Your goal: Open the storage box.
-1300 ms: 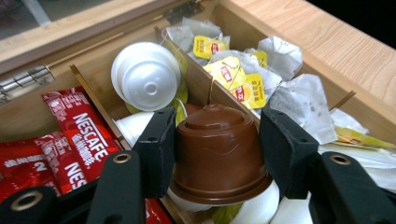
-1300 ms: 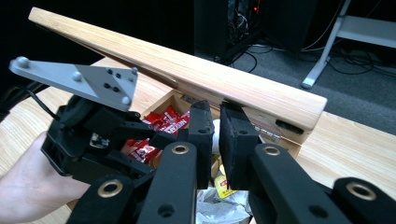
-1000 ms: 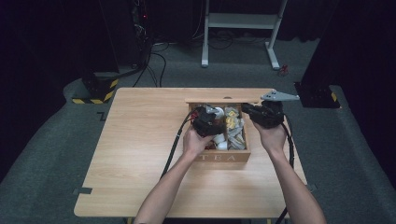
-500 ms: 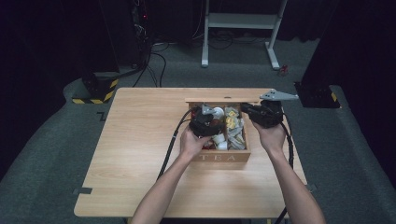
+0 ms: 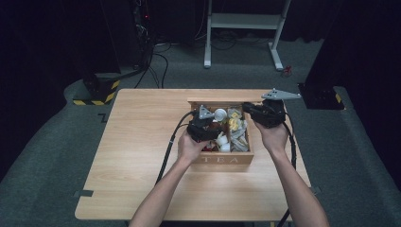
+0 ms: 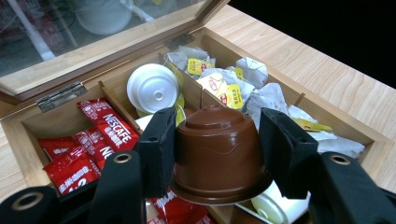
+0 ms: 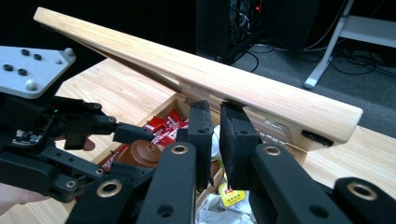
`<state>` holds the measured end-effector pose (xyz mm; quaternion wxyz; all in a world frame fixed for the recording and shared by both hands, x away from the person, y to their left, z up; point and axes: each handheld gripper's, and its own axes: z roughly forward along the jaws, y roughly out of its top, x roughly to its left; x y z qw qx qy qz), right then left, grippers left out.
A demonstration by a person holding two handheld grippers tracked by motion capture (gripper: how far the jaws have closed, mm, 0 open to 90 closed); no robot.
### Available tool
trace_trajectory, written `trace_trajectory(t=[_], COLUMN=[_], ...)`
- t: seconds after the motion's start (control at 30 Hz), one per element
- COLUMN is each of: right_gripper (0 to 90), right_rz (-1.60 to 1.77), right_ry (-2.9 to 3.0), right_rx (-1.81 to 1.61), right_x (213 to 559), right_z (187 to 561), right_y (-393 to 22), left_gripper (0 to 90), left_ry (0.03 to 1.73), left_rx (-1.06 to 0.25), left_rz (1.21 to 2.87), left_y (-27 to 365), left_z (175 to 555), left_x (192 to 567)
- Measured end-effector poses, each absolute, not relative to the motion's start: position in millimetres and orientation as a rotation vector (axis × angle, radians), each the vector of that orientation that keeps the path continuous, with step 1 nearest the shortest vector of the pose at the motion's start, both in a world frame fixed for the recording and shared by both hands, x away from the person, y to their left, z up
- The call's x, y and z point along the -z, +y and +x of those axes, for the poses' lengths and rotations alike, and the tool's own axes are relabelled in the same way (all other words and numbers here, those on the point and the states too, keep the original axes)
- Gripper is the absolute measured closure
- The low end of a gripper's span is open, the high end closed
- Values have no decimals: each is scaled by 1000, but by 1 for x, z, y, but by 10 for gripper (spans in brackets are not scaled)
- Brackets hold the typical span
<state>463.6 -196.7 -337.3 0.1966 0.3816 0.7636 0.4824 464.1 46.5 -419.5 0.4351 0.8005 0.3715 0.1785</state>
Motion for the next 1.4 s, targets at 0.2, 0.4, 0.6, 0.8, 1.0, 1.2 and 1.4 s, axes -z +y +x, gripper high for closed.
trace_trajectory(t=[0.2,0.4,0.6,0.8,1.0,1.2,1.4], right_gripper=[827,826,826,825,825,824,824], right_rz=[1068,1069,1068,1058,1060,1059,1057], right_ry=[2137,2140,2140,2146,2148,2143,2150], right_rx=[-1351,-1350,-1357,-1352,-1348,-1353,-1353], right_x=[337,337,338,338,338,339,340], right_z=[464,464,464,464,464,463,462], right_y=[-196,-195,-193,-191,-190,-190,-190], left_gripper=[482,482,482,483,483,483,483], left_ry=[913,899,899,901,906,913,925], left_rx=[-452,-466,-478,-495,-499,-500,-503], left_rz=[1979,1960,1930,1907,1895,1879,1862], left_y=[53,62,79,96,109,121,131], left_z=[458,448,437,427,420,417,414], left_x=[416,410,404,397,393,389,387])
